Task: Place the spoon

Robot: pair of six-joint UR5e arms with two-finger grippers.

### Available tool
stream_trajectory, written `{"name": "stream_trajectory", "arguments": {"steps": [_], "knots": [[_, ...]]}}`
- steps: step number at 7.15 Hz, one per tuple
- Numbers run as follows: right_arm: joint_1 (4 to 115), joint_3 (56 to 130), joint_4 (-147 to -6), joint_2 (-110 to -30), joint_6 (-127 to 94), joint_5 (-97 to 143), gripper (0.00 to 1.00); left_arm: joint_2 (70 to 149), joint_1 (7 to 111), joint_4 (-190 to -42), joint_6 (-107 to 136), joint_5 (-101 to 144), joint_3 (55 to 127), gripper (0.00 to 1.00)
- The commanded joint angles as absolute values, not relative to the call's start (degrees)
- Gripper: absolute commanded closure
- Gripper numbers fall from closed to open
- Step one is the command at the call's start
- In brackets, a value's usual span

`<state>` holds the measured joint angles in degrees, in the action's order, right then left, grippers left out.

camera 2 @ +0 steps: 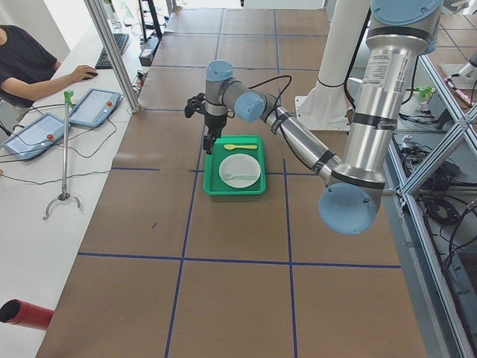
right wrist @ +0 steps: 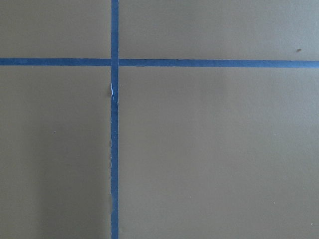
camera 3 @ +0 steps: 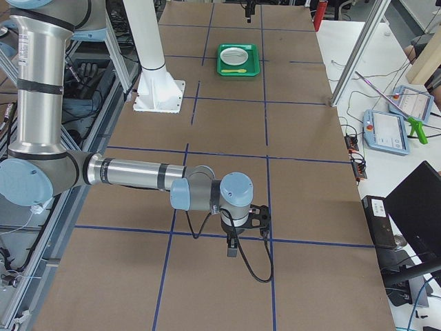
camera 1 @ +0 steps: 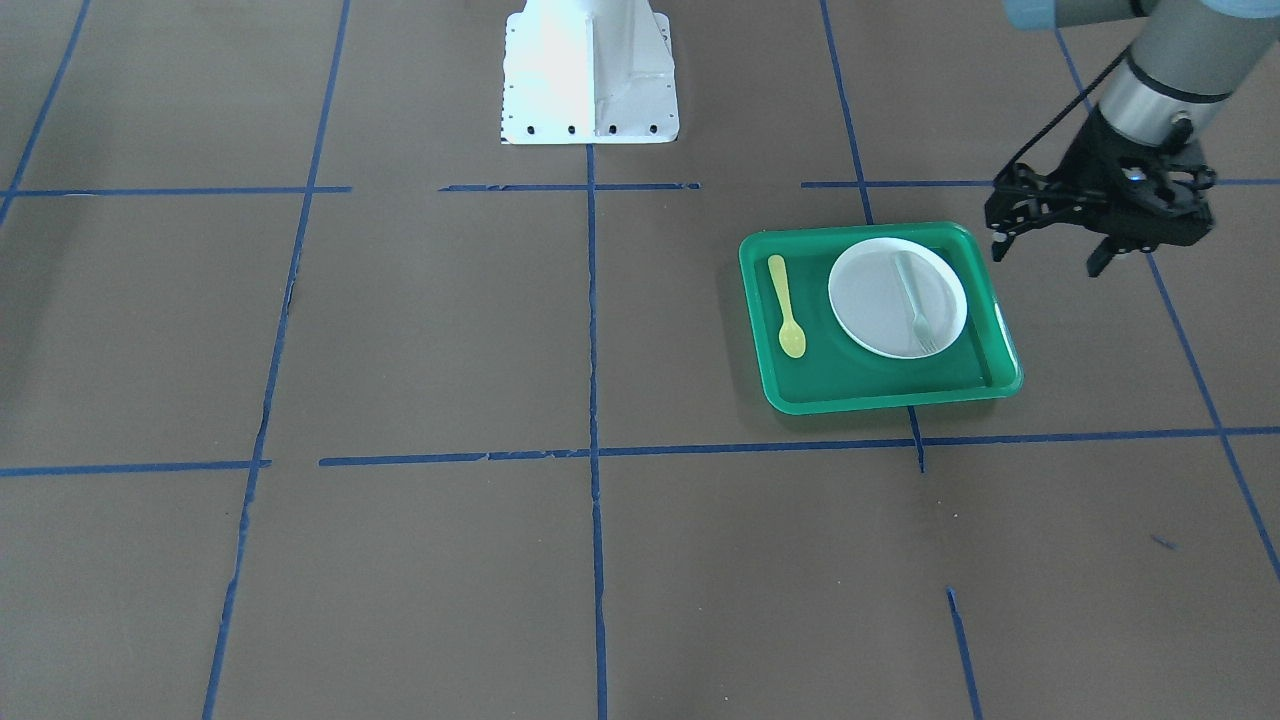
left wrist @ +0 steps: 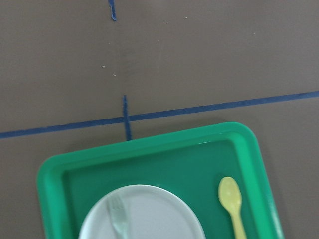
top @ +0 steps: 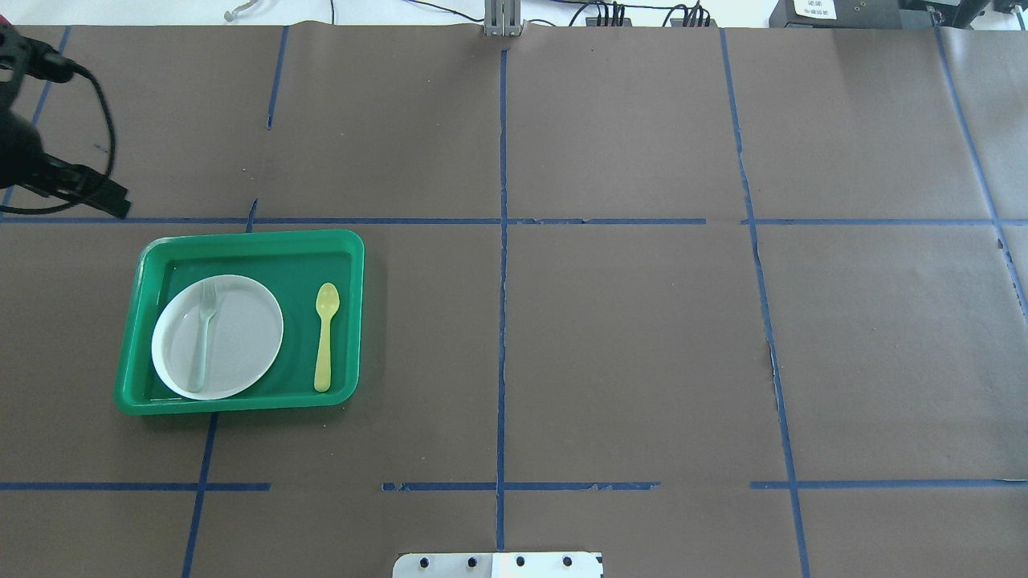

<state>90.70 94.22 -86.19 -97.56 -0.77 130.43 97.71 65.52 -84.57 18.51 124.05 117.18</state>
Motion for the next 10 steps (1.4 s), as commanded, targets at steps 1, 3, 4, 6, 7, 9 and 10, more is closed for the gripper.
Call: {"name": "stream_trajectory", "arguments": {"steps": [1, 3, 4, 6, 7, 9, 10], "knots": [[90.7, 94.22, -86.22, -97.56, -0.79, 130.43, 0.0, 89.6, 81.58, -84.64, -3.96, 129.72, 109.11, 0.0], [90.7, 94.22, -86.13, -97.56, -0.79, 130.43, 0.0, 87.11, 92.08, -84.73, -8.26, 131.9, 101.19, 0.0], [90.7, 94.22, -86.22, -97.56, -0.79, 130.43, 0.0, 85.53, 92.28, -84.73, -8.26, 134.01, 100.47, 0.0], [90.7, 94.22, -86.22, -97.56, -0.79, 130.43, 0.0, 85.52, 92.29, -84.64, -8.17, 134.21, 98.97, 0.0], [90.7, 94.22, -86.22, -97.56, -0.79, 130.43, 0.0, 85.69, 92.2, -84.73, -8.09, 134.21, 97.05, 0.0], [90.7, 94.22, -86.22, -97.56, -0.79, 130.43, 0.0, 85.78, 92.11, -89.35, -7.74, 134.21, 92.57, 0.0], [90.7, 94.22, -86.22, -97.56, -0.79, 130.43, 0.0, 85.87, 92.02, -89.73, -7.56, 134.21, 92.2, 0.0]]}}
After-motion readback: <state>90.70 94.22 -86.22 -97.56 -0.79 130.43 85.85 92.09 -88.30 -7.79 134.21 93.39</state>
